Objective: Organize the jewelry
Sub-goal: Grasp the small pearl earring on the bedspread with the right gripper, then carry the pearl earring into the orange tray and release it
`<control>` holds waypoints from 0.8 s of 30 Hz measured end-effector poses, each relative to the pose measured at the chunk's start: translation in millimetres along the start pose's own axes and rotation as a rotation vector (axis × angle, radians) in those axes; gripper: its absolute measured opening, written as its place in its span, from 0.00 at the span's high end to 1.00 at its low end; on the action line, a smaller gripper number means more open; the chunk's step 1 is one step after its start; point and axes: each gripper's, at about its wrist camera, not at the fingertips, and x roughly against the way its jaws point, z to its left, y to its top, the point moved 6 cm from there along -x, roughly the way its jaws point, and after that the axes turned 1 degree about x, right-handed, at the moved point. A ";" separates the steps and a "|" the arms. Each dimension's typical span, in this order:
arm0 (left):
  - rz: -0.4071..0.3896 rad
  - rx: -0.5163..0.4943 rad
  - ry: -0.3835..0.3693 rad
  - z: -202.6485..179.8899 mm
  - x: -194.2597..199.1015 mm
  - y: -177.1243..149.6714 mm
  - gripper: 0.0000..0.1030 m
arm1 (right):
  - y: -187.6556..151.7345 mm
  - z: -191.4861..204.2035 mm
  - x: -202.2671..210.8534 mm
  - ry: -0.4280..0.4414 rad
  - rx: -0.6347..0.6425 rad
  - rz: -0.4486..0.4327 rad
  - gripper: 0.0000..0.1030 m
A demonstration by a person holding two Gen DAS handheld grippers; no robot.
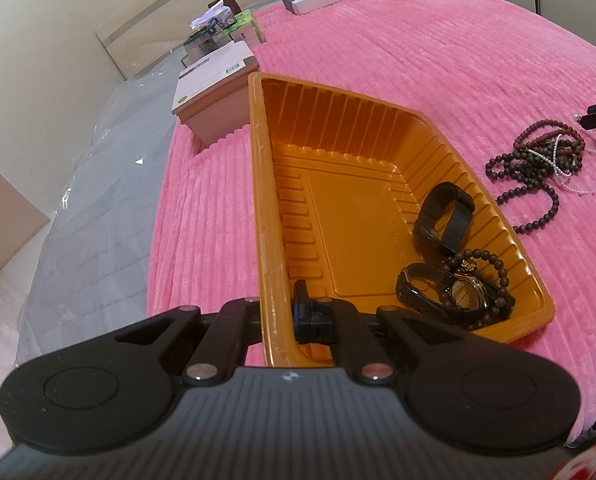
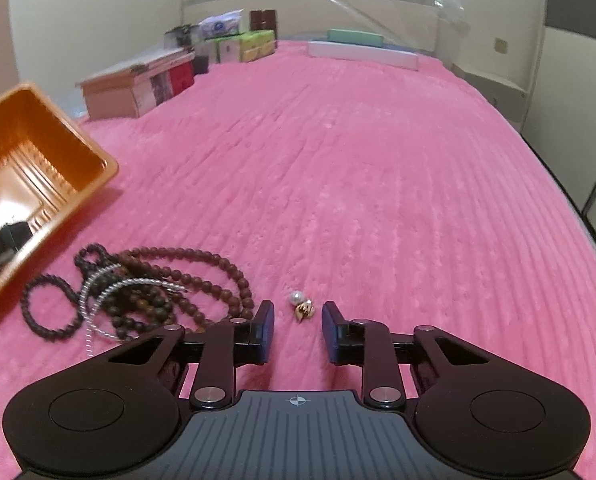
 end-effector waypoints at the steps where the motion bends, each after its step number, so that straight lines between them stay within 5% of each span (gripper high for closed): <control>1: 0.000 0.000 0.000 0.0 0.3 -0.1 0.96 | 0.6 0.2 -3.1 -0.002 0.011 0.000 0.75; 5: 0.002 0.000 0.001 0.1 0.4 0.4 0.96 | -2.0 3.3 -15.3 -0.014 0.067 0.014 0.81; 6: 0.003 0.001 0.001 0.5 0.4 0.2 0.96 | -2.8 5.1 -14.8 -0.011 0.078 0.011 0.90; 13: 0.003 -0.005 0.002 1.5 -0.7 -1.0 0.97 | -1.6 17.6 10.2 -0.018 0.093 -0.046 0.90; 24: 0.001 -0.008 0.000 1.5 -1.8 -0.9 0.96 | 38.0 96.4 61.1 0.206 0.047 -0.135 0.90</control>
